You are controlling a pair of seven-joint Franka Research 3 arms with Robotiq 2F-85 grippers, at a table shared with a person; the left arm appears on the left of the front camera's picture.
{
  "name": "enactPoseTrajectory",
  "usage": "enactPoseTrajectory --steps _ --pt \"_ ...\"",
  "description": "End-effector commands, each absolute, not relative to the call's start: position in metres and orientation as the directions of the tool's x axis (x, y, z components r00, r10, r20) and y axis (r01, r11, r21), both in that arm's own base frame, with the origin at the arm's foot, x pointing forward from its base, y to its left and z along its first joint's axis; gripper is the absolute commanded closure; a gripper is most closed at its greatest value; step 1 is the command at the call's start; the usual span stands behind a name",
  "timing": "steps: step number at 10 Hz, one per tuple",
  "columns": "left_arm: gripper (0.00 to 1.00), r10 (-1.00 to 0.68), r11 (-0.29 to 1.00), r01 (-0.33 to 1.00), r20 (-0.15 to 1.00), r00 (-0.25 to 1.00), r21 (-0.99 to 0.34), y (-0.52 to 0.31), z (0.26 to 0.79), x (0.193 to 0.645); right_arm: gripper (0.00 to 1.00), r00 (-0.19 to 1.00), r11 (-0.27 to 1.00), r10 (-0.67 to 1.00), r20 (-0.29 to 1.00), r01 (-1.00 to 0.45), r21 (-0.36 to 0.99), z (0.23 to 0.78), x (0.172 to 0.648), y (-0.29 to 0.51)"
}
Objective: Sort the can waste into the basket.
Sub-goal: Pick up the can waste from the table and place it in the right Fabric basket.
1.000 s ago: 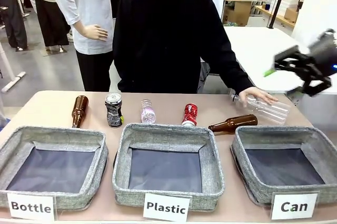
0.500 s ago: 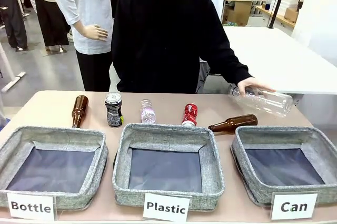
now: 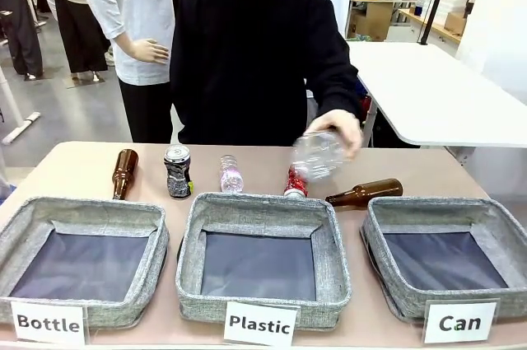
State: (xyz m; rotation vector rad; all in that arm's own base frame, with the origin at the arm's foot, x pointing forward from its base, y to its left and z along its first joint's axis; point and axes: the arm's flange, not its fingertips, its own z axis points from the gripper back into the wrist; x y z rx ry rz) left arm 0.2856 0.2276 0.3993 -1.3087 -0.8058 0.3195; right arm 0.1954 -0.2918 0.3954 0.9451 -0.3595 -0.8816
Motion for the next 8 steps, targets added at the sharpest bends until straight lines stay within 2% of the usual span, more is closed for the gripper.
enactPoseTrajectory --steps 1,4,5,8 --pt "0.0 0.626 0.27 0.253 0.369 0.687 -0.929 0.228 0.399 0.286 0.0 0.62 0.319 -0.784 -0.038 0.455 0.831 0.387 0.192 -0.256" --pt "0.0 0.626 0.27 0.253 0.369 0.687 -0.929 0.228 0.399 0.286 0.0 0.639 0.357 -0.769 -0.007 0.44 0.824 0.398 0.205 -0.245" --pt "0.0 0.626 0.27 0.253 0.369 0.687 -0.929 0.228 0.399 0.286 0.0 0.649 0.396 -0.759 0.051 0.398 0.828 0.412 0.216 -0.233" --pt "0.0 0.626 0.27 0.253 0.369 0.687 -0.929 0.228 0.399 0.286 0.0 0.72 0.608 -0.649 0.245 0.298 0.735 0.466 0.273 -0.159"
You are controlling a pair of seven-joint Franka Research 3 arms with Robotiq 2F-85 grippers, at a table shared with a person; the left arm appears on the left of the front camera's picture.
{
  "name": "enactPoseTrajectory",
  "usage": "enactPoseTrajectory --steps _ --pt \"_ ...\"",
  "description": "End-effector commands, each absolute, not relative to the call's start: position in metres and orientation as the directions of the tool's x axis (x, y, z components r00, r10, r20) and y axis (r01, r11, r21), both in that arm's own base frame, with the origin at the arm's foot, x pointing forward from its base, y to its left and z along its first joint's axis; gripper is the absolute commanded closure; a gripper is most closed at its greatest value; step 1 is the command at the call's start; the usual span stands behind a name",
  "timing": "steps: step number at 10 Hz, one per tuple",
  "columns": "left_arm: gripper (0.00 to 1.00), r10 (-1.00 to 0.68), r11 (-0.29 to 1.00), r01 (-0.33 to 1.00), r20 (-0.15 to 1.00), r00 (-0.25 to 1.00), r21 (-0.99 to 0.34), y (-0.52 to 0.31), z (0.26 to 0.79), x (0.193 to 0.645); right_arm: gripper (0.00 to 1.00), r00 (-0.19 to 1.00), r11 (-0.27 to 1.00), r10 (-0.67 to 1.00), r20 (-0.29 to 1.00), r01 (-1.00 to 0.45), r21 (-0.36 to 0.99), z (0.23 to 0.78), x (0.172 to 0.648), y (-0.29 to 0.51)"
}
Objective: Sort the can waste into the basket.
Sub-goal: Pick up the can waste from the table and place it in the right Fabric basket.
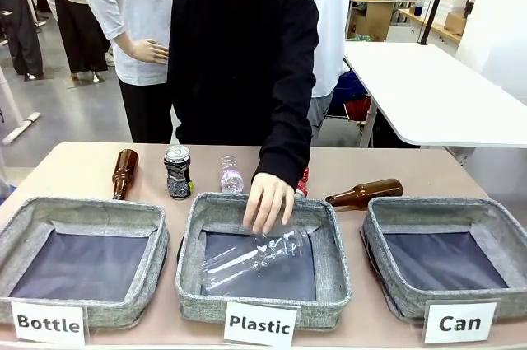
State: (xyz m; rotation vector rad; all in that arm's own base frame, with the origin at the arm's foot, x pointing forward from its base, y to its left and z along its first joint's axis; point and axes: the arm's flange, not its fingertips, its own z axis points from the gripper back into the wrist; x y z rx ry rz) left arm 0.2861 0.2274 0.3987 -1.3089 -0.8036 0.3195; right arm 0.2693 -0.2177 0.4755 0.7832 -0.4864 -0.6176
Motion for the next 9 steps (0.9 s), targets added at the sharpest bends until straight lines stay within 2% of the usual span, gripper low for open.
enactPoseTrajectory --steps 1,4,6,9 --pt "0.0 0.626 0.27 0.253 0.369 0.687 -0.929 0.228 0.399 0.286 0.0 0.746 0.676 -0.592 0.305 0.254 0.692 0.482 0.297 -0.13" --pt "0.0 0.626 0.27 0.253 0.369 0.687 -0.929 0.228 0.399 0.286 0.0 0.79 0.81 -0.451 0.415 0.167 0.563 0.511 0.355 -0.041" --pt "0.0 0.626 0.27 0.253 0.369 0.687 -0.929 0.228 0.399 0.286 0.0 0.845 0.869 -0.333 0.418 0.104 0.483 0.513 0.381 0.007" --pt "0.0 0.626 0.27 0.253 0.369 0.687 -0.929 0.228 0.399 0.286 0.0 0.832 0.838 -0.385 0.399 0.134 0.529 0.512 0.367 -0.022"
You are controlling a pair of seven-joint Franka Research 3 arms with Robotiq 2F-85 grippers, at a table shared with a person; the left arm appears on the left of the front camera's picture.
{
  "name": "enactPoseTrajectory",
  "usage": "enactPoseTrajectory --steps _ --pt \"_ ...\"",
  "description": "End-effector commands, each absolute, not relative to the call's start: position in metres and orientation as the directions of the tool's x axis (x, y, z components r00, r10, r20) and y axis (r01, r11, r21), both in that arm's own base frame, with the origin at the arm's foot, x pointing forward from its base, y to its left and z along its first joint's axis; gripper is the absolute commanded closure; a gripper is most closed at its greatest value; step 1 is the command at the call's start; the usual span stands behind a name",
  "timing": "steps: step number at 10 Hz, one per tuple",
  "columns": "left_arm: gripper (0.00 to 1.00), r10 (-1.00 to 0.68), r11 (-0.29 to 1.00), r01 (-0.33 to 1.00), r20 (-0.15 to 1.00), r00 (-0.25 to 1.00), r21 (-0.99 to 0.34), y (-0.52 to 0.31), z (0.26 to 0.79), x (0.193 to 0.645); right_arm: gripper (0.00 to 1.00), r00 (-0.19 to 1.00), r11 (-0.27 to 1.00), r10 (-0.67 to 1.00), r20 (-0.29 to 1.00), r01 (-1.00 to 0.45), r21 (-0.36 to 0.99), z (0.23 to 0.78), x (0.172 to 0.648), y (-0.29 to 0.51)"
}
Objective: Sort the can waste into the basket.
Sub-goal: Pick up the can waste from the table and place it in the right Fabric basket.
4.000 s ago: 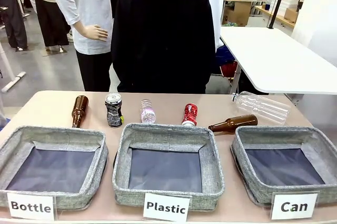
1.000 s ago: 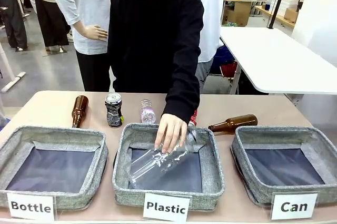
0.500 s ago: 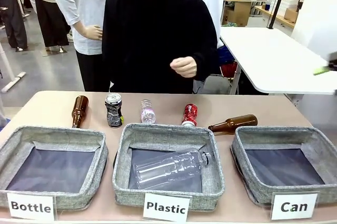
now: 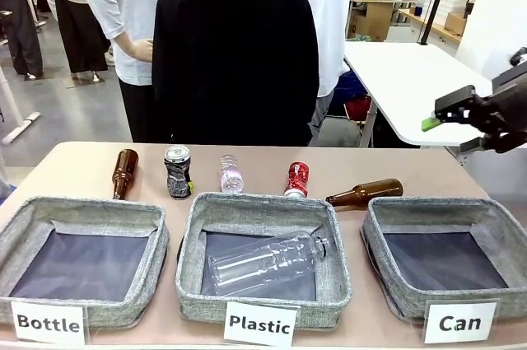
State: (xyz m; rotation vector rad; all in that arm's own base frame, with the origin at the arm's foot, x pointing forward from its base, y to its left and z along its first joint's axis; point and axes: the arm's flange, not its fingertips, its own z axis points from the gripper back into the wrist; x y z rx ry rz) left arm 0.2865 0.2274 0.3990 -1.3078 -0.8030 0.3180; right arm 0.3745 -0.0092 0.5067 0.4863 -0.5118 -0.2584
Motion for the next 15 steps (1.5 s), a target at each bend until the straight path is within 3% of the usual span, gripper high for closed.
enactPoseTrajectory --steps 1,3,5,9,11,12,14,15 --pt "0.0 0.626 0.27 0.253 0.369 0.687 -0.929 0.228 0.399 0.286 0.0 0.835 0.818 -0.4 0.378 0.139 0.558 0.51 0.365 -0.035" --pt "0.0 0.626 0.27 0.253 0.369 0.687 -0.929 0.228 0.399 0.286 0.0 0.869 0.845 -0.34 0.359 0.115 0.522 0.506 0.373 -0.023" --pt "0.0 0.626 0.27 0.253 0.369 0.687 -0.929 0.228 0.399 0.286 0.0 0.908 0.888 -0.276 0.314 0.115 0.446 0.508 0.412 0.037" --pt "0.0 0.626 0.27 0.253 0.369 0.687 -0.929 0.228 0.399 0.286 0.0 0.896 0.907 -0.392 0.21 0.337 0.255 0.5 0.487 0.175" --pt "0.0 0.626 0.27 0.253 0.369 0.687 -0.929 0.228 0.399 0.286 0.0 0.893 0.92 -0.373 0.252 0.321 0.224 0.48 0.488 0.223" --pt "0.0 0.626 0.27 0.253 0.369 0.687 -0.929 0.228 0.399 0.286 0.0 0.903 0.91 -0.364 0.228 0.293 0.292 0.484 0.475 0.187" --pt "0.0 0.626 0.27 0.253 0.369 0.687 -0.929 0.228 0.399 0.286 0.0 0.9 0.914 -0.373 0.225 0.314 0.257 0.473 0.484 0.212" --pt "0.0 0.626 0.27 0.253 0.369 0.687 -0.929 0.228 0.399 0.286 0.0 0.877 0.855 -0.455 0.155 0.383 0.349 0.486 0.46 0.146"
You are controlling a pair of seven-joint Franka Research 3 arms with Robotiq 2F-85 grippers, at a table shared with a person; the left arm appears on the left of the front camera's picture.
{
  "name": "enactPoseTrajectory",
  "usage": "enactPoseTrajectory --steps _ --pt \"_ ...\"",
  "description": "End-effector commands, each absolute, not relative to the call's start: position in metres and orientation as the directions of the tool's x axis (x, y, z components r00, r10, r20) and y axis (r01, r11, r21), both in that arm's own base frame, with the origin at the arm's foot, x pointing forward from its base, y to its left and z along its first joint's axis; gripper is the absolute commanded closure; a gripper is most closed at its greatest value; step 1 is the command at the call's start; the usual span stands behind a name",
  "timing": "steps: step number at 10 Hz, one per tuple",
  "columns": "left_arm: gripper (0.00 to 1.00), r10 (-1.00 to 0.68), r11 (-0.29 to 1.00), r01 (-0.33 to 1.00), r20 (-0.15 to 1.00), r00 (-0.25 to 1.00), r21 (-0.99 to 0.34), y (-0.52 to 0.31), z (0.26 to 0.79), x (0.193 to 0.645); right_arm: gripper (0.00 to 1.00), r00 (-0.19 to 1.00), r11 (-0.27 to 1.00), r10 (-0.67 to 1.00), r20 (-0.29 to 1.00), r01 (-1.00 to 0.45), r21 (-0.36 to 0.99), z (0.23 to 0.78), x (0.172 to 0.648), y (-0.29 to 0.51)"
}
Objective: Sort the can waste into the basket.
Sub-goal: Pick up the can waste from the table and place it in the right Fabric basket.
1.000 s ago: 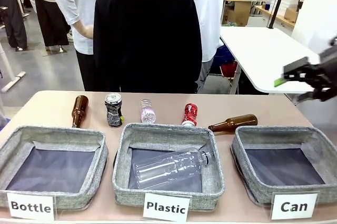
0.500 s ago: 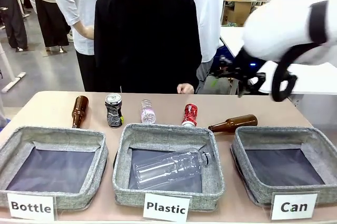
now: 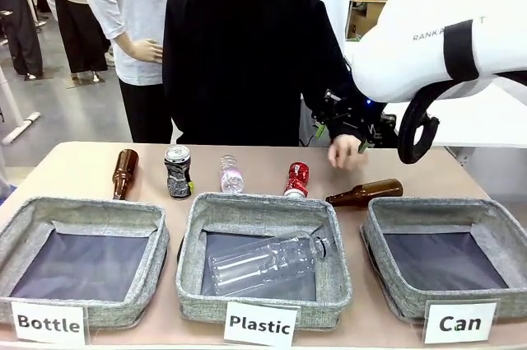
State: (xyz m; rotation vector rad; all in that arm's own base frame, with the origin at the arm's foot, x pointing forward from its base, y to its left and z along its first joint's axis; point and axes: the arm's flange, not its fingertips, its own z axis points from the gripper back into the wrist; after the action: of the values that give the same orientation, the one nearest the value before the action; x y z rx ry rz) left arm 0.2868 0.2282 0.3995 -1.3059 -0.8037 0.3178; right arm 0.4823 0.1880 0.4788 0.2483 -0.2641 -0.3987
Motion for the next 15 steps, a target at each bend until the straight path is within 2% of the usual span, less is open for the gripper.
enactPoseTrajectory --steps 1,3,4,6,7,9,15 --pt "0.0 0.626 0.27 0.253 0.369 0.687 -0.929 0.228 0.399 0.286 0.0 0.827 0.763 -0.557 0.075 0.475 0.439 0.496 0.418 0.073" --pt "0.0 0.626 0.27 0.253 0.369 0.687 -0.929 0.228 0.399 0.286 0.0 0.716 0.619 -0.698 0.001 0.603 0.504 0.486 0.321 -0.029" --pt "0.0 0.626 0.27 0.253 0.369 0.687 -0.929 0.228 0.399 0.286 0.0 0.706 0.577 -0.706 -0.046 0.612 0.541 0.471 0.285 -0.063" --pt "0.0 0.626 0.27 0.253 0.369 0.687 -0.929 0.228 0.399 0.286 0.0 0.646 0.393 -0.743 -0.178 0.635 0.665 0.435 0.245 -0.116" --pt "0.0 0.626 0.27 0.253 0.369 0.687 -0.929 0.228 0.399 0.286 0.0 0.628 0.338 -0.743 -0.23 0.649 0.681 0.417 0.238 -0.131" --pt "0.0 0.626 0.27 0.253 0.369 0.687 -0.929 0.228 0.399 0.286 0.0 0.648 0.309 -0.717 -0.257 0.627 0.715 0.402 0.24 -0.14" --pt "0.0 0.626 0.27 0.253 0.369 0.687 -0.929 0.228 0.399 0.286 0.0 0.694 0.395 -0.682 -0.229 0.613 0.684 0.406 0.275 -0.122"
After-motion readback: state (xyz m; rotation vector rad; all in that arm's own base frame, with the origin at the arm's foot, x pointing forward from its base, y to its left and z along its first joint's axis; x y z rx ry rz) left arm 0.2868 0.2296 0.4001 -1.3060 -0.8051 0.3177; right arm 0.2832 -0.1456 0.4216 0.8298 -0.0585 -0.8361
